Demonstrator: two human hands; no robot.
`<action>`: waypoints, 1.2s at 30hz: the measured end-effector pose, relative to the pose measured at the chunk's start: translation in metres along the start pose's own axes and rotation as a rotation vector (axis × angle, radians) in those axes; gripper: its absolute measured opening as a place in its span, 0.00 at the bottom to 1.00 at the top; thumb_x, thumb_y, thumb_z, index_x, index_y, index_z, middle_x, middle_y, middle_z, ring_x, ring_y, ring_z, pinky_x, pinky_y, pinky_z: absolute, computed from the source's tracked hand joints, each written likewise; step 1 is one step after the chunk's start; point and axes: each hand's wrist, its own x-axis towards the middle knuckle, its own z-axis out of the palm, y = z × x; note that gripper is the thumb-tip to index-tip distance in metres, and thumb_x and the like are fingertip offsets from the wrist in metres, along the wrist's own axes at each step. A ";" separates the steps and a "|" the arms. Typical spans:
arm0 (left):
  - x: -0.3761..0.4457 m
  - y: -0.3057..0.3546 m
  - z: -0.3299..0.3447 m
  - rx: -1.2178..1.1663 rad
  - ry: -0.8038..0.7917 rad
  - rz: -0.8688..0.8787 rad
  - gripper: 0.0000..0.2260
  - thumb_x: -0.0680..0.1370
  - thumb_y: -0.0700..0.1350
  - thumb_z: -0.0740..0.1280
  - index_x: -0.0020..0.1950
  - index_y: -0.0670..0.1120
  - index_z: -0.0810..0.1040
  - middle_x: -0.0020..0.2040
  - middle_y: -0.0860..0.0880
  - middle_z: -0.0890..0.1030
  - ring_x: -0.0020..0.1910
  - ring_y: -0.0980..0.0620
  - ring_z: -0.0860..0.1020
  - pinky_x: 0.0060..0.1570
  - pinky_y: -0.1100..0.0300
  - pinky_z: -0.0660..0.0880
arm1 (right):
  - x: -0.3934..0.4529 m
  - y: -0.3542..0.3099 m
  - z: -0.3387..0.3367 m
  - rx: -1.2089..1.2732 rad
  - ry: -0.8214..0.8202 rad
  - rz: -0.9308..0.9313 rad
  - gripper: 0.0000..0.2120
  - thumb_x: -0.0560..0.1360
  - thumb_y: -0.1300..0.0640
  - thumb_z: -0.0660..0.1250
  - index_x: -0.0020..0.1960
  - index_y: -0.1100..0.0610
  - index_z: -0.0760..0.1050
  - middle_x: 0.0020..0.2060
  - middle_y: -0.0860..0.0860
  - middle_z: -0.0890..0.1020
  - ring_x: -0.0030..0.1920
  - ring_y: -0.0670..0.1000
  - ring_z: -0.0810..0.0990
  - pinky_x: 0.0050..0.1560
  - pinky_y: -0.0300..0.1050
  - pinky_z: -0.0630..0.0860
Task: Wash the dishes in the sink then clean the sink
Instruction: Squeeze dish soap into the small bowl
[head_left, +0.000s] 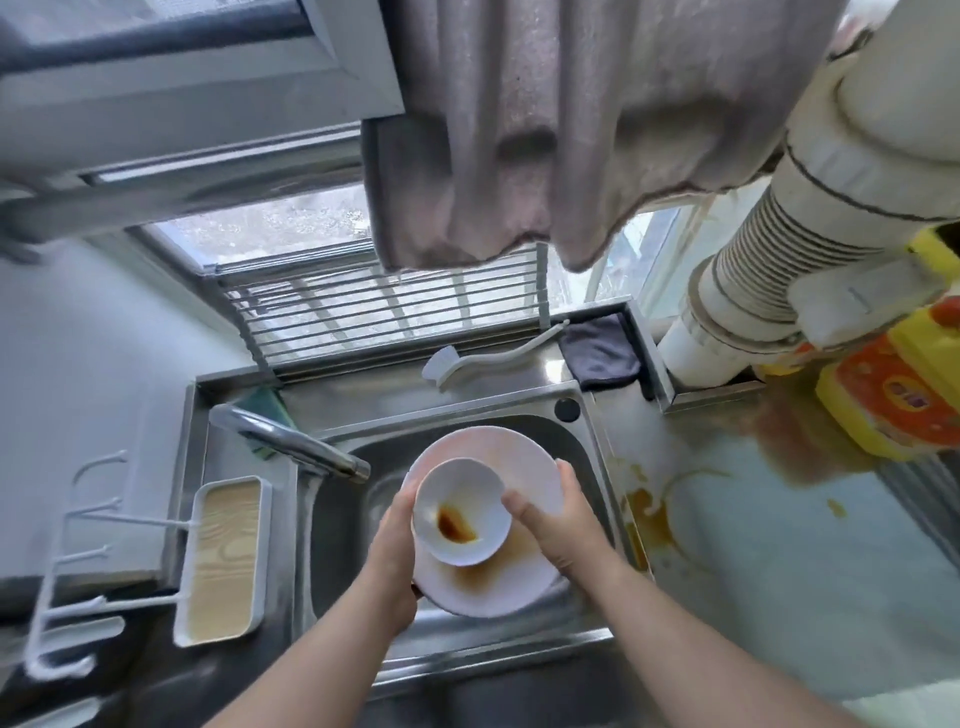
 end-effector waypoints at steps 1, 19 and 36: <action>0.008 -0.003 -0.007 -0.019 0.001 -0.022 0.28 0.71 0.69 0.66 0.63 0.52 0.83 0.52 0.42 0.88 0.52 0.39 0.86 0.45 0.48 0.82 | 0.010 0.009 0.009 -0.008 -0.019 0.011 0.38 0.61 0.25 0.76 0.65 0.37 0.66 0.59 0.48 0.78 0.58 0.53 0.80 0.56 0.62 0.81; 0.118 -0.038 -0.058 -0.081 0.032 -0.132 0.17 0.82 0.56 0.64 0.58 0.45 0.83 0.46 0.39 0.85 0.50 0.39 0.81 0.50 0.50 0.75 | 0.096 0.081 0.090 0.091 -0.109 0.241 0.45 0.64 0.41 0.83 0.73 0.38 0.61 0.63 0.43 0.77 0.62 0.48 0.77 0.68 0.56 0.75; 0.062 -0.003 -0.013 0.561 0.261 0.664 0.15 0.80 0.38 0.68 0.62 0.55 0.80 0.65 0.57 0.72 0.60 0.60 0.73 0.53 0.73 0.65 | 0.070 0.019 0.028 -0.040 -0.013 0.126 0.29 0.77 0.49 0.73 0.76 0.43 0.68 0.73 0.46 0.74 0.69 0.51 0.77 0.68 0.51 0.76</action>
